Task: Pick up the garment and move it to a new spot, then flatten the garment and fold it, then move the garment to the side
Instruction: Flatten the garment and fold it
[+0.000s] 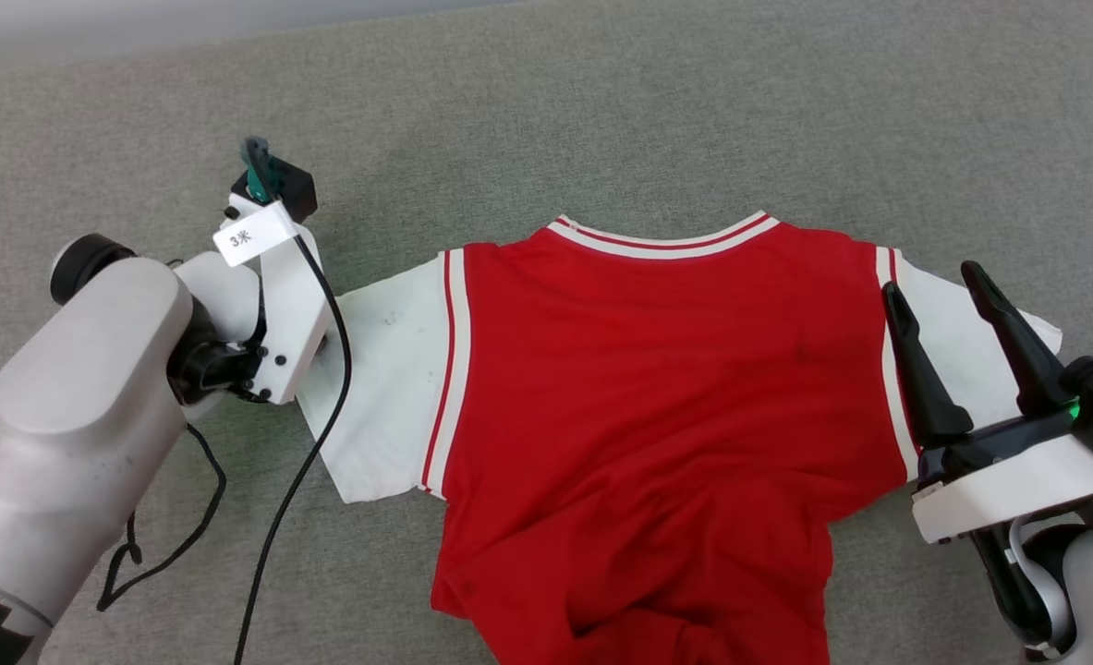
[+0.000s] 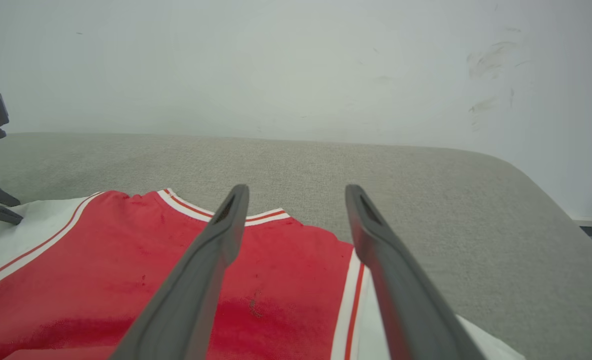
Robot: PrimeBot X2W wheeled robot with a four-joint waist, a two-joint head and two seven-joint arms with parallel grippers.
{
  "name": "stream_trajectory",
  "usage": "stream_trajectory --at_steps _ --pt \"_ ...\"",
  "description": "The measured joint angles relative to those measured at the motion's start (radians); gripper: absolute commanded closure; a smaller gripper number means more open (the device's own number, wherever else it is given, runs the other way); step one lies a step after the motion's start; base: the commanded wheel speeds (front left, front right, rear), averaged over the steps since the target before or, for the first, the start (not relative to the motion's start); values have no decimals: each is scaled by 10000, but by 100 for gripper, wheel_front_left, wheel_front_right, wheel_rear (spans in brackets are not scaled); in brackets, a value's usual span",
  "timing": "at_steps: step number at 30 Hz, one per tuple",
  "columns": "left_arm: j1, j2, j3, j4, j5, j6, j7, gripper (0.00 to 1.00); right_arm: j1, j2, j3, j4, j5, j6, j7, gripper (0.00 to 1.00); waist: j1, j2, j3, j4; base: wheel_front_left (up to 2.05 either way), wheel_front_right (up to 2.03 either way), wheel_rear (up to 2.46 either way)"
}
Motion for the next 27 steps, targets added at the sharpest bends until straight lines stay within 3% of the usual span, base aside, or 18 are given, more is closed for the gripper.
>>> stream_trajectory --at_steps 1,8,14,21,27 --pt "-9 35 -167 -15 -291 2 -35 100 -35 -36 -17 63 13 0 -10 0 1 0 -1 33 0 0 0" --pt "38 56 -696 -73 -675 -15 -1532 100 -61 -301 -326 184 105 2 0 0 1 -1 -288 338 0 0 0" --pt "188 520 -550 -190 -865 -15 -3275 100 -53 -1051 -917 -140 -10 0 362 0 1 0 -812 703 0 0 0" --pt "444 1208 -236 -351 -940 17 -4220 100 -833 -2213 -1097 -706 217 0 1549 0 1 0 -1279 1122 0 0 0" --pt "514 1532 -77 -830 -917 196 -4523 100 -1837 -3864 -117 -696 1126 0 3697 0 1 0 -1326 1475 0 0 0"
